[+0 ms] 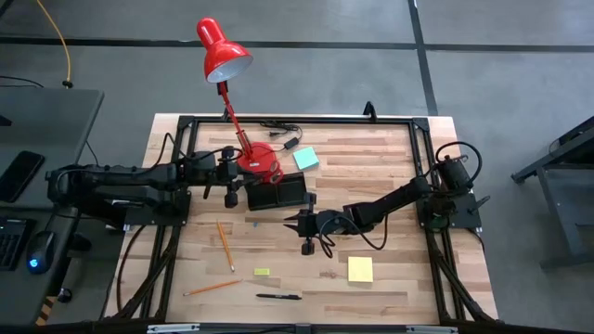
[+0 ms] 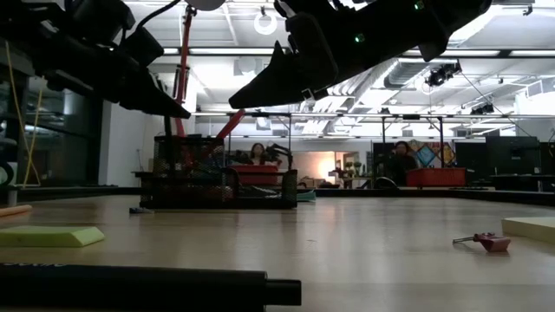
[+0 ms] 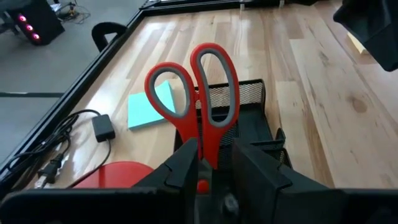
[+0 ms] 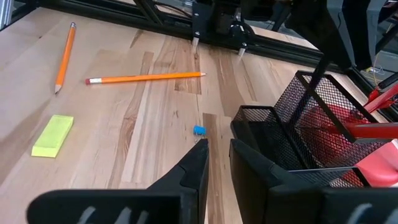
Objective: Pick and place office supplies into organizer
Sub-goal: Put the black pen into the desk organizer
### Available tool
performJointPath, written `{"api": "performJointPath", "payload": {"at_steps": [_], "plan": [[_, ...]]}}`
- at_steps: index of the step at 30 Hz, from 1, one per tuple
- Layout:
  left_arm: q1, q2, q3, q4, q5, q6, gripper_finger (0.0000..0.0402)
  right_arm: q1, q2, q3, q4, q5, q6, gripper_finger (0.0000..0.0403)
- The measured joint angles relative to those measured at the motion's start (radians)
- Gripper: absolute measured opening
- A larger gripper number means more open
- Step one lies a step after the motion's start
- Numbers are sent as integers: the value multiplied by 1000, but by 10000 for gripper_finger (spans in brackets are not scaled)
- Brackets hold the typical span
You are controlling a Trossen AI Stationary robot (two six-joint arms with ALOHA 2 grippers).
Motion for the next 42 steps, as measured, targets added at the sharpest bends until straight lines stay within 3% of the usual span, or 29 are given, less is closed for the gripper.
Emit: {"api": "performJointPath", "payload": {"at_steps": [8,17,23,28,31,34,37,42], "plan": [[0,-38,0,71,45,17,91,-1,0,0,-1,-1,20,53],[0,-179,0,121,128,16,92,-2,0,0,-8,0,20,52],[0,-303,0,117,317,13,92,-2,0,0,-23,-2,47,53],[-1,-367,0,28,470,43,92,0,0,1,-81,-64,96,53],[-12,-377,0,-20,461,34,92,0,0,1,-123,-113,151,53],[-50,-376,0,-52,390,30,92,0,0,32,-236,-174,254,53],[-114,-372,-2,-59,329,54,92,23,1,109,-439,-200,331,54],[-252,-372,-3,-56,238,82,92,120,2,282,-609,-197,328,70]]}}
